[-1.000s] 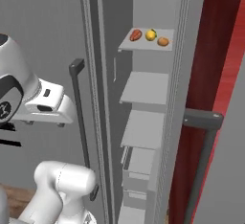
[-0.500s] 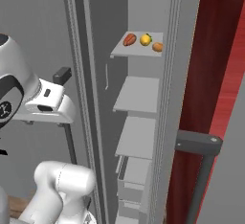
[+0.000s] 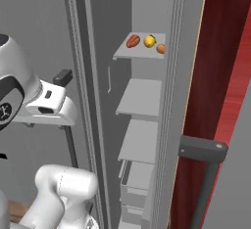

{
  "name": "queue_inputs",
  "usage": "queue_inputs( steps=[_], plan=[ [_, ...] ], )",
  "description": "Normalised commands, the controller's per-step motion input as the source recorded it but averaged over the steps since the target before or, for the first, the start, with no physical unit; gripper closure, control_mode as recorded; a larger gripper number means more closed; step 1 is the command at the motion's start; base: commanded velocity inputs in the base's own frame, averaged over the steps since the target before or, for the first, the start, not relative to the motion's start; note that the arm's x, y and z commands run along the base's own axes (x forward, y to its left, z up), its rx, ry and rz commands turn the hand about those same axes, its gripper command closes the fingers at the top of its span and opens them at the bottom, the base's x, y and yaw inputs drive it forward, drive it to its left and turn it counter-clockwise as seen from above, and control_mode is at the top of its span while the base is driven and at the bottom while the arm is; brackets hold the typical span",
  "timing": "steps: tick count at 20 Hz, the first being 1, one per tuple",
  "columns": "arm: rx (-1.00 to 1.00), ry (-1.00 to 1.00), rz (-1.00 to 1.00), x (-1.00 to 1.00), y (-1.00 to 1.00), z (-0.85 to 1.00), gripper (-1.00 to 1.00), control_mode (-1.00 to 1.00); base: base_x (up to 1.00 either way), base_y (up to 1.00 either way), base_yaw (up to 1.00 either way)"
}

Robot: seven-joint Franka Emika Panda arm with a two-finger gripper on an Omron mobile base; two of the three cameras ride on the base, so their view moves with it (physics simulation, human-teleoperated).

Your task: Take the sweet potato, lemon, and tangerine from the freezer and place them in the bowl on the counter.

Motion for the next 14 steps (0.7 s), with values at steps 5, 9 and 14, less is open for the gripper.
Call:
queue_inputs(
  steps=[5,9,14],
  plan=[
    [0.0,0.0,0.0,0.0,0.0,0.0,-1.0,1.0,0.34,-0.5,0.0],
    [0.0,0.0,0.0,0.0,0.0,0.0,-1.0,1.0,0.16,-0.57,0.0],
    [0.0,0.0,0.0,0.0,0.0,0.0,-1.0,1.0,0.0,-0.43,-0.05]
  ],
)
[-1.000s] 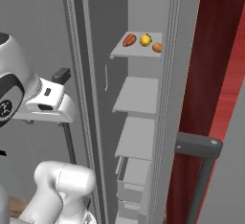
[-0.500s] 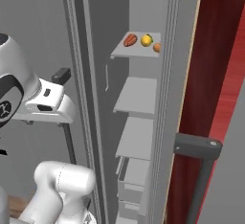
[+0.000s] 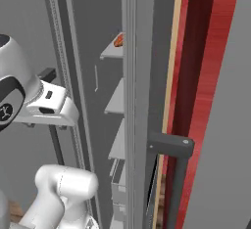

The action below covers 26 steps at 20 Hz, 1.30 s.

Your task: Take the sweet potato, lemon, and tangerine from the freezer and place them in the bowl on the counter.

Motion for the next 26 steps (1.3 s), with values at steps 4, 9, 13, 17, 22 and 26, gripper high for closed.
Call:
queue_inputs(
  steps=[4,9,13,17,22,26],
  plan=[
    [0.0,0.0,0.0,0.0,0.0,0.0,-1.0,1.0,0.0,-0.42,-0.1],
    [0.0,0.0,0.0,0.0,0.0,0.0,-1.0,1.0,0.0,-0.52,-0.07],
    [0.0,0.0,0.0,0.0,0.0,0.0,-1.0,1.0,0.0,-0.44,-0.04],
    [0.0,0.0,0.0,0.0,0.0,0.0,-1.0,1.0,0.01,-0.54,0.0],
    [0.0,0.0,0.0,0.0,0.0,0.0,-1.0,1.0,0.07,-0.35,0.0],
    [0.0,0.0,0.0,0.0,0.0,0.0,-1.0,1.0,0.0,-0.03,0.0]
  ],
)
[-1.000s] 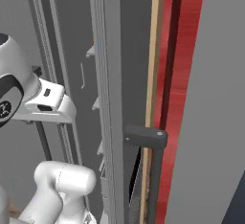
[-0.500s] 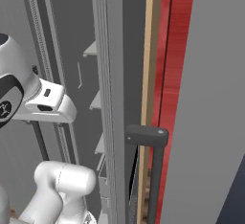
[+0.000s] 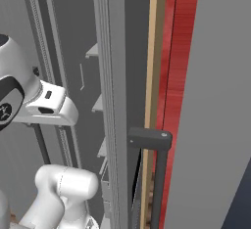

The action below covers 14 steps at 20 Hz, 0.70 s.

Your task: Take the sweet potato, lemon, and tangerine from the freezer and place them in the bowl on the counter.

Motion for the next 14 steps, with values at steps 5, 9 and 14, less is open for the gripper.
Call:
queue_inputs(
  steps=[5,9,14],
  plan=[
    [0.0,0.0,0.0,0.0,0.0,0.0,-1.0,1.0,0.0,0.0,0.0],
    [0.0,0.0,0.0,0.01,-0.06,0.0,-1.0,-1.0,0.0,0.0,0.0],
    [0.04,0.0,0.0,0.31,-0.24,0.1,-1.0,-1.0,0.0,0.0,0.0]
  ],
)
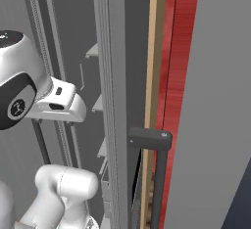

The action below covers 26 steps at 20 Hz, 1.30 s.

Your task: Take the sweet potato, lemon, and tangerine from the freezer and place them in the bowl on the counter.

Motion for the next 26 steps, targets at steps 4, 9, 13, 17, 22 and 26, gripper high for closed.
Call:
queue_inputs(
  steps=[4,9,13,17,22,26],
  plan=[
    [0.07,0.0,0.0,0.53,-0.27,0.22,-1.0,-1.0,0.0,0.0,0.0],
    [0.04,-0.05,0.0,0.56,-0.06,0.16,-1.0,-1.0,0.0,0.0,0.0],
    [0.0,-0.13,0.0,0.49,0.0,0.03,-1.0,-1.0,0.0,0.0,0.0],
    [0.0,-0.13,0.0,0.47,0.0,0.0,-1.0,-1.0,0.0,0.0,0.0],
    [0.0,-0.07,-0.05,0.56,0.0,0.0,-1.0,-1.0,0.0,0.0,0.0],
    [0.0,0.0,-0.1,0.62,0.0,0.04,-1.0,-1.0,0.0,0.0,0.0]
  ],
)
